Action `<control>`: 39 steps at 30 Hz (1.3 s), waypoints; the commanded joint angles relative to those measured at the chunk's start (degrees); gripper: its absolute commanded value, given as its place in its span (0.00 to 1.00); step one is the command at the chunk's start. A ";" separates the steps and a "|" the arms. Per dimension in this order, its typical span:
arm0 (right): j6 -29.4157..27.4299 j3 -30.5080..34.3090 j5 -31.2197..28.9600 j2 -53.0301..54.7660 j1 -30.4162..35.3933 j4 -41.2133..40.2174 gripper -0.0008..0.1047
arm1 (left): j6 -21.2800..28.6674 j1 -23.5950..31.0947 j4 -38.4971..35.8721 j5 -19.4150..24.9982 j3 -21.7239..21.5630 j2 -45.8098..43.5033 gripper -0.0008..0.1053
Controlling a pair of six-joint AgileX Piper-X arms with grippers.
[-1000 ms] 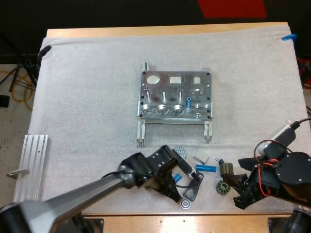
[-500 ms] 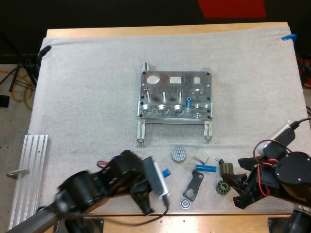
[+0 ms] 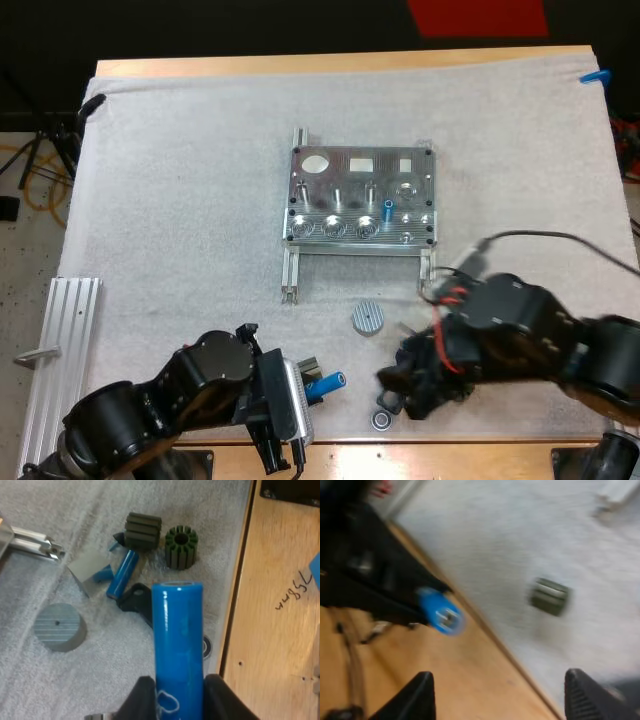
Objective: Load cells from left to right
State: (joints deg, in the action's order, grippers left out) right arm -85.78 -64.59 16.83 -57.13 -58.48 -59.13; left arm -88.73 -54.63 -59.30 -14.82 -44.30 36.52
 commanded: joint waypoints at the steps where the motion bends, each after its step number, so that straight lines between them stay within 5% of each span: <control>1: -1.11 -0.15 4.65 -0.78 -0.06 3.33 0.53 | 0.25 -0.35 0.11 -0.51 -0.18 -0.09 0.01; 11: -2.59 -0.15 16.85 -9.61 -0.06 10.39 0.53 | 0.12 -0.35 0.04 -0.51 -0.18 -0.09 0.01; 28: -4.04 -0.15 22.00 -14.19 -0.06 13.92 0.52 | 0.24 -0.35 0.04 -0.51 -2.58 -0.09 0.01; 31: -4.04 0.08 22.00 -14.19 -0.06 13.73 0.41 | 0.24 -0.35 0.04 -0.51 -2.58 -0.09 0.01; 36: -4.04 0.08 21.57 -14.19 -0.06 13.48 0.08 | 0.24 -0.35 0.04 -0.51 -2.58 -0.09 0.01; 39: -4.04 0.08 21.09 -14.19 -0.06 13.48 0.01 | 0.24 -0.35 0.04 -0.51 -2.58 -0.09 0.01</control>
State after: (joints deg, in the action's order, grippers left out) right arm -89.10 -64.31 36.98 -71.44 -58.48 -46.11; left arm -88.73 -54.63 -59.86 -15.25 -46.38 36.52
